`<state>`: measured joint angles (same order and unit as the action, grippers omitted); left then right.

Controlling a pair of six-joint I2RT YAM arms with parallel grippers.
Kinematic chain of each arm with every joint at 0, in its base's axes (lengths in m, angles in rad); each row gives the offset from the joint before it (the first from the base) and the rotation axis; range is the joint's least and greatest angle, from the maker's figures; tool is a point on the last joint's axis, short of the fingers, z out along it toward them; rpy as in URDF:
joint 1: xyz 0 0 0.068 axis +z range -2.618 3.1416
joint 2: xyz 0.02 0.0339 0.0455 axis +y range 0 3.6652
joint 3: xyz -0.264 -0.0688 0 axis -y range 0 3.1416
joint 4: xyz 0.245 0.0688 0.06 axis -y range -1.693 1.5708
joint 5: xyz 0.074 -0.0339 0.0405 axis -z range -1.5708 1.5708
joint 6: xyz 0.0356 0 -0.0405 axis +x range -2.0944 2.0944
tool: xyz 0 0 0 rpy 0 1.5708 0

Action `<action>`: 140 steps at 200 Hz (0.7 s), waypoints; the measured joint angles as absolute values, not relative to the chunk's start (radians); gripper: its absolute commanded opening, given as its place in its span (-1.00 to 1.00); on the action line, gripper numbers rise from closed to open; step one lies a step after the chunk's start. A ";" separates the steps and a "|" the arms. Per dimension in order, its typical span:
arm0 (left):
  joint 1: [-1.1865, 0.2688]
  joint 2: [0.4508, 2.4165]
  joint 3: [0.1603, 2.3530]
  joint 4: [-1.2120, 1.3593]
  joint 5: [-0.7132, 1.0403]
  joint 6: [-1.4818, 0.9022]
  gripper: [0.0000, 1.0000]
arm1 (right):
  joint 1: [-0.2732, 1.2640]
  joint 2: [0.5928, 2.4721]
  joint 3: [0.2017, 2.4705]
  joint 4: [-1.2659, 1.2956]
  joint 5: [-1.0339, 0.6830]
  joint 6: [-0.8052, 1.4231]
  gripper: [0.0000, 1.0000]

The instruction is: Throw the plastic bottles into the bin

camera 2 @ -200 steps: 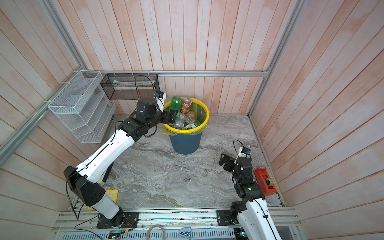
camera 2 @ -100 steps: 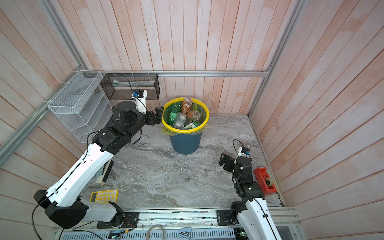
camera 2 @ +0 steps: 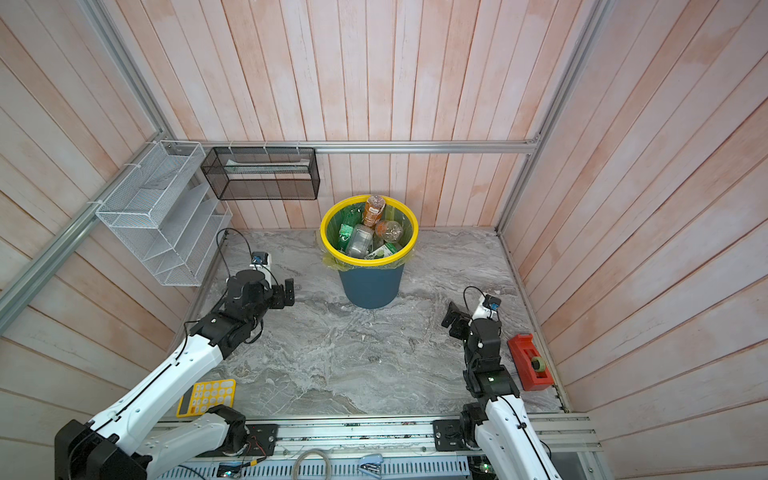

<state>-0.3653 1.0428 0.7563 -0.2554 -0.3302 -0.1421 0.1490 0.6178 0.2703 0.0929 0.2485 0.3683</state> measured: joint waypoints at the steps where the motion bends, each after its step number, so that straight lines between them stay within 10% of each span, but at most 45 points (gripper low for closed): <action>1: -0.363 1.041 0.751 -0.253 -0.330 -0.142 1.00 | 0.149 0.620 0.269 0.097 0.250 0.367 0.99; 140: -0.273 0.986 0.215 0.460 -0.532 -0.101 0.99 | 0.129 1.388 0.110 1.224 0.343 0.039 0.99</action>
<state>-0.2726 0.9863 0.2153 0.4603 -0.5316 -0.1009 0.1291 1.3876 0.1101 1.2243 0.3431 0.0387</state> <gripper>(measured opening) 0.997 0.994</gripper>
